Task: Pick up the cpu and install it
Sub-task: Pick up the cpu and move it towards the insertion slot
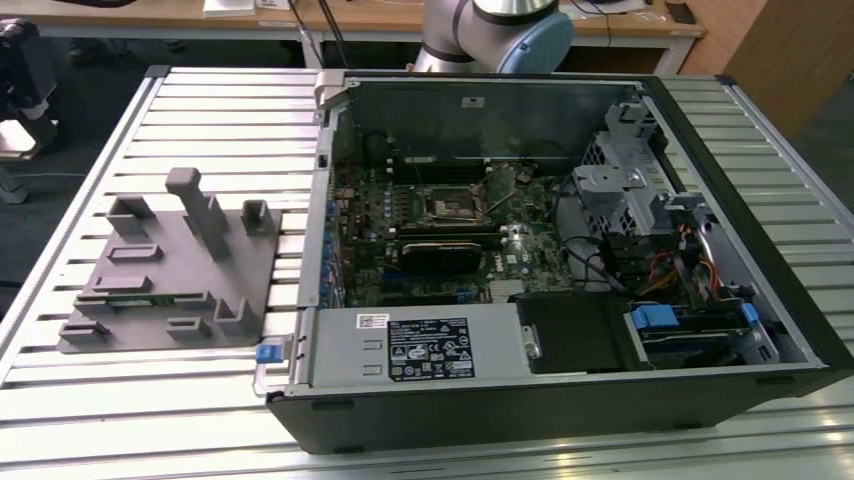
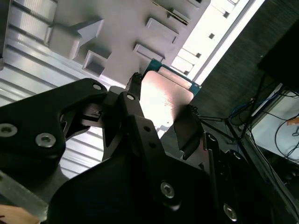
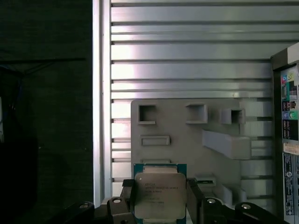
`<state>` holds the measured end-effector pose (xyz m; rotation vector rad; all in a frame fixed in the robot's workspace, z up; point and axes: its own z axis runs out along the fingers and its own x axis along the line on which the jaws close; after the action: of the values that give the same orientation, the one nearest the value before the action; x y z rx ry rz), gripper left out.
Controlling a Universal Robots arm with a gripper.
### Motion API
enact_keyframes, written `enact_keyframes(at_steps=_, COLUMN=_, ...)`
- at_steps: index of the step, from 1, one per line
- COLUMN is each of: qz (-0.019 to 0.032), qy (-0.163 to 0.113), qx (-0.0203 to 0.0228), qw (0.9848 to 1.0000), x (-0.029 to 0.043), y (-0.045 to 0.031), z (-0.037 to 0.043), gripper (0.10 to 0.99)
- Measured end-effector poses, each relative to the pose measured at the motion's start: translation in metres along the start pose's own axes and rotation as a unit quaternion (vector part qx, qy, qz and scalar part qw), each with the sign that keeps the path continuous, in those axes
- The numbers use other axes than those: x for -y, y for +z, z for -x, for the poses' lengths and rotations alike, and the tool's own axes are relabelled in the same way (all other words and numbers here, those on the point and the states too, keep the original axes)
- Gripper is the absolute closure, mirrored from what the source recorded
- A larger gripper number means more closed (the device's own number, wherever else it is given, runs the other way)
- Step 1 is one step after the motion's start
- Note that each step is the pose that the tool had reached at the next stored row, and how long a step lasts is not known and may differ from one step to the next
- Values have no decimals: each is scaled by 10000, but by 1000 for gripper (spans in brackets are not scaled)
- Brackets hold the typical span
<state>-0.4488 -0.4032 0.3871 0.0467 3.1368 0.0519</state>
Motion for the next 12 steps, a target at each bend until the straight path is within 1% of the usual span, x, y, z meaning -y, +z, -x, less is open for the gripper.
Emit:
enact_keyframes(at_steps=4, qz=0, qy=0, qx=0, qw=10000, x=-5, y=-132, z=1, gripper=553)
enact_keyframes(at_steps=6, qz=0, qy=0, qx=0, qw=10000, x=-7, y=-178, z=8, gripper=553)
enact_keyframes(at_steps=8, qz=1, qy=0, qx=1, qw=10000, x=-9, y=-185, z=49, gripper=553)
enact_keyframes(at_steps=12, qz=0, qy=0, qx=1, qw=10000, x=-13, y=-185, z=189, gripper=553)
